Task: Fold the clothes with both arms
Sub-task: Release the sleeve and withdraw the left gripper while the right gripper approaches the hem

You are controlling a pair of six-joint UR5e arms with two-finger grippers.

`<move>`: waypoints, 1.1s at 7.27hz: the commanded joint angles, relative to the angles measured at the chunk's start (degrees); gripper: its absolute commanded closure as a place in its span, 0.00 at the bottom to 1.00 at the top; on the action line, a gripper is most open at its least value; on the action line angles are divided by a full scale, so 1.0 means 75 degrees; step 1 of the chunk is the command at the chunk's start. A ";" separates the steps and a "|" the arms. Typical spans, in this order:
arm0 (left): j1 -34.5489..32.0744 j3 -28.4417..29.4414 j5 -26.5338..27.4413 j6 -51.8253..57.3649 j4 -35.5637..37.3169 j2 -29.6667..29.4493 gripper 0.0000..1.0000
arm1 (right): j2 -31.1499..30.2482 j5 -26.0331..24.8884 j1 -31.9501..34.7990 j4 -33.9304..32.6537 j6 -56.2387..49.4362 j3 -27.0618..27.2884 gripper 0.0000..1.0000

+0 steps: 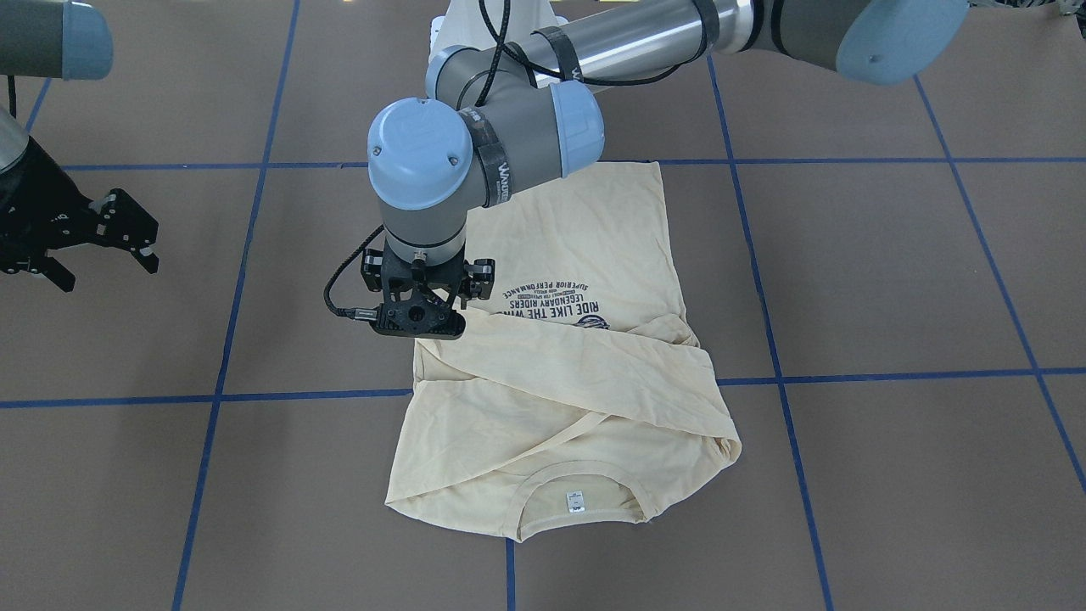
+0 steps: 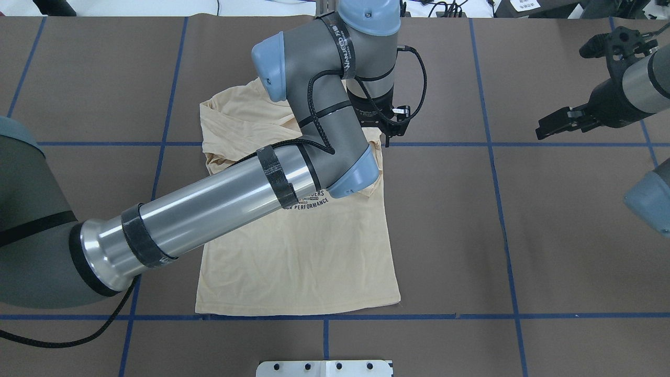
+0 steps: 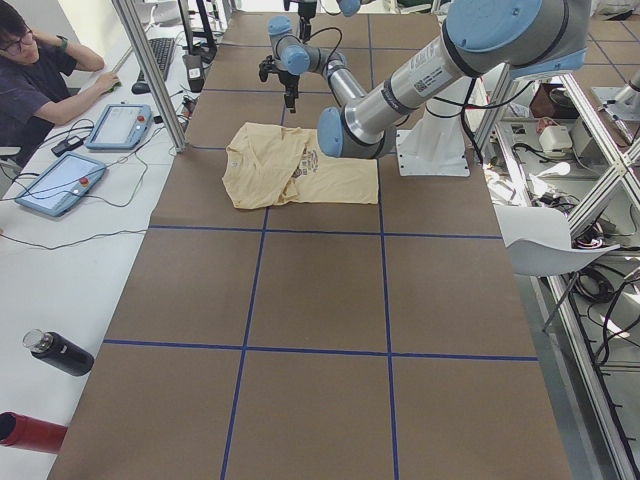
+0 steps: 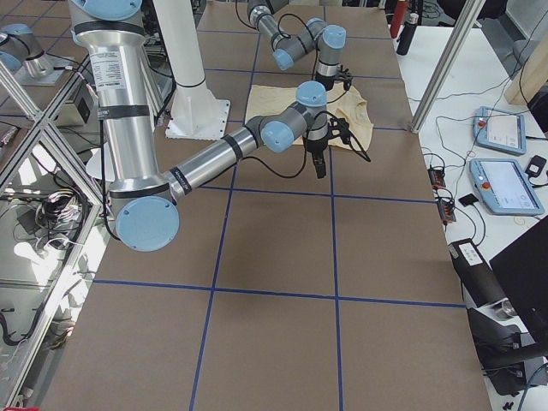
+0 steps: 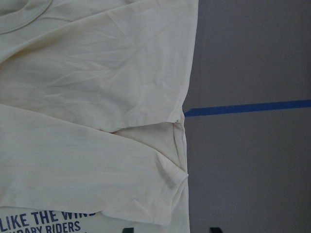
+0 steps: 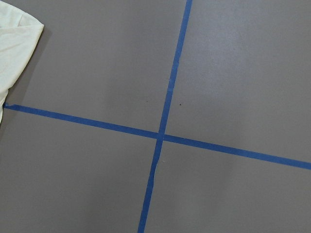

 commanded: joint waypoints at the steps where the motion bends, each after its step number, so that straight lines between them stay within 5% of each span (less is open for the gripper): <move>1: -0.0011 -0.1254 0.0005 0.0052 0.0019 0.0886 0.00 | 0.0154 0.0000 -0.0023 0.0011 0.0462 0.0000 0.00; 4: 0.0000 -0.3889 0.0028 0.0064 0.0078 0.3005 0.00 | 0.0587 -0.0268 -0.0886 0.0012 0.2438 0.0245 0.00; 6: 0.0186 -0.5801 0.0493 0.0064 0.0008 0.4693 0.00 | 0.0601 -0.1483 -0.2476 -0.0035 0.4172 0.0876 0.00; 8: 0.0761 -0.6860 0.1093 -0.0029 -0.0004 0.5809 0.00 | 0.0531 -0.2408 -0.3918 -0.0082 0.5929 0.1310 0.00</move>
